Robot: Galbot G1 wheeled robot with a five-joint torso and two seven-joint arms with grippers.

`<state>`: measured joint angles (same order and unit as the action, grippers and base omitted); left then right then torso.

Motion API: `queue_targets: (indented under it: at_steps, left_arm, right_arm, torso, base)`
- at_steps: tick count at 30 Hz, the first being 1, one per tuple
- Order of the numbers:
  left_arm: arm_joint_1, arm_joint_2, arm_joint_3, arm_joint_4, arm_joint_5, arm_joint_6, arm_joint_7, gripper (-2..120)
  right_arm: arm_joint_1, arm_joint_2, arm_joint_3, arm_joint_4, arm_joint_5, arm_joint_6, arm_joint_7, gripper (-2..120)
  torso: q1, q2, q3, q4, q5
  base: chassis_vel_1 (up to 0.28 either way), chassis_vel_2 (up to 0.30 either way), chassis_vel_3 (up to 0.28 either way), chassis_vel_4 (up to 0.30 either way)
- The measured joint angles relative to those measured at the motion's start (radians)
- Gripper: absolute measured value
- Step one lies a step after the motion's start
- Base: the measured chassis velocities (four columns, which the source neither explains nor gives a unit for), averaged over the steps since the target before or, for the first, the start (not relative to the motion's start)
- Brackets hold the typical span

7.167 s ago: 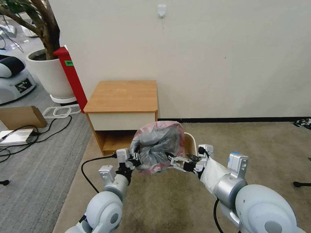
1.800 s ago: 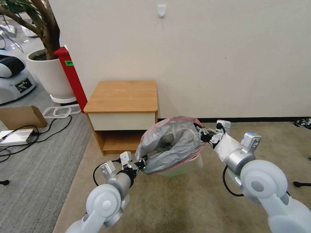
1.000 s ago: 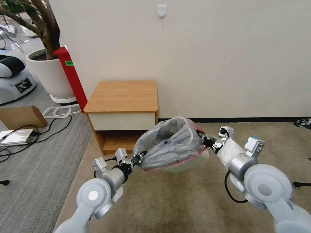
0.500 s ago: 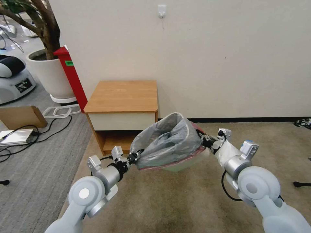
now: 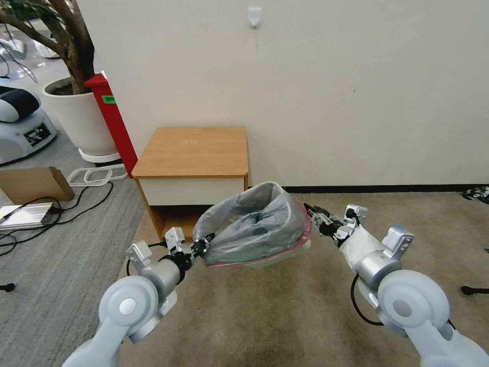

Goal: Pick up the garbage bag from the table and place it over the trash can.

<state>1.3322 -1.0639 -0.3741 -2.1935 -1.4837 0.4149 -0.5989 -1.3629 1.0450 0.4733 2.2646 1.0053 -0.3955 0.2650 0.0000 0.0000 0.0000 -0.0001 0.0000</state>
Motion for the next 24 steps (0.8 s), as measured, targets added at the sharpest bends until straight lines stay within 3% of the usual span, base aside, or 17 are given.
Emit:
queue_targets:
  at_steps: [3, 5, 9, 10, 15, 18, 19, 21, 23, 24]
  left_arm:
    - [0.003, 0.002, 0.000, 0.000, 0.014, 0.000, -0.002, 3]
    - [0.008, 0.003, 0.025, 0.005, 0.111, 0.000, -0.003, 3]
    - [0.007, 0.005, 0.055, 0.011, 0.197, 0.001, -0.003, 3]
    - [0.001, 0.009, 0.092, 0.016, 0.280, 0.005, -0.003, 3]
    - [-0.017, 0.011, 0.151, 0.023, 0.421, 0.031, -0.001, 3]
    - [-0.024, 0.010, 0.178, 0.019, 0.467, 0.045, -0.004, 3]
    - [-0.024, 0.010, 0.178, 0.019, 0.467, 0.045, -0.004, 3]
    - [-0.024, 0.010, 0.190, 0.011, 0.497, 0.056, -0.008, 3]
    - [-0.023, 0.012, 0.196, 0.006, 0.519, 0.062, -0.009, 3]
    - [-0.023, 0.012, 0.196, 0.006, 0.519, 0.062, -0.009, 3]
  right_arm:
    - [0.005, -0.010, 0.010, 0.016, 0.005, 0.021, 0.001, 62]
    - [0.038, -0.043, 0.013, 0.056, 0.015, 0.040, 0.001, 74]
    - [0.068, -0.076, -0.002, 0.086, 0.026, 0.039, -0.012, 81]
    - [0.112, -0.119, -0.036, 0.111, 0.026, 0.016, -0.055, 83]
    - [0.206, -0.203, -0.155, 0.114, -0.104, -0.035, -0.199, 67]
    - [0.301, -0.253, -0.305, 0.063, -0.336, -0.041, -0.296, 54]
    - [0.301, -0.253, -0.305, 0.063, -0.336, -0.041, -0.296, 54]
    - [0.384, -0.271, -0.422, 0.034, -0.514, -0.043, -0.369, 44]
    - [0.453, -0.280, -0.522, 0.020, -0.624, -0.047, -0.419, 36]
    - [0.453, -0.280, -0.522, 0.020, -0.624, -0.047, -0.419, 36]
  torso:
    - [0.000, 0.000, 0.000, 0.0000, 0.0001]
    - [0.000, 0.000, 0.000, 0.0000, 0.0002]
    - [0.000, 0.000, 0.000, 0.0001, 0.0000]
    - [0.000, 0.000, 0.000, 0.0001, -0.0001]
    - [0.000, 0.000, 0.000, -0.0001, -0.0001]
    - [0.000, 0.000, 0.000, 0.0001, 0.0002]
    - [0.000, 0.000, 0.000, 0.0001, 0.0002]
    - [0.000, 0.000, 0.000, -0.0001, 0.0001]
    - [0.000, 0.000, 0.000, 0.0002, 0.0001]
    - [0.000, 0.000, 0.000, 0.0002, 0.0001]
  base:
    - [0.000, 0.000, 0.000, 0.000]
    - [0.000, 0.000, 0.000, 0.000]
    - [0.000, 0.000, 0.000, 0.000]
    - [0.000, 0.000, 0.000, 0.000]
    - [0.000, 0.000, 0.000, 0.000]
    - [0.000, 0.000, 0.000, 0.000]
    - [0.000, 0.000, 0.000, 0.000]
    - [0.000, 0.000, 0.000, 0.000]
    - [0.000, 0.000, 0.000, 0.000]
    - [0.000, 0.000, 0.000, 0.000]
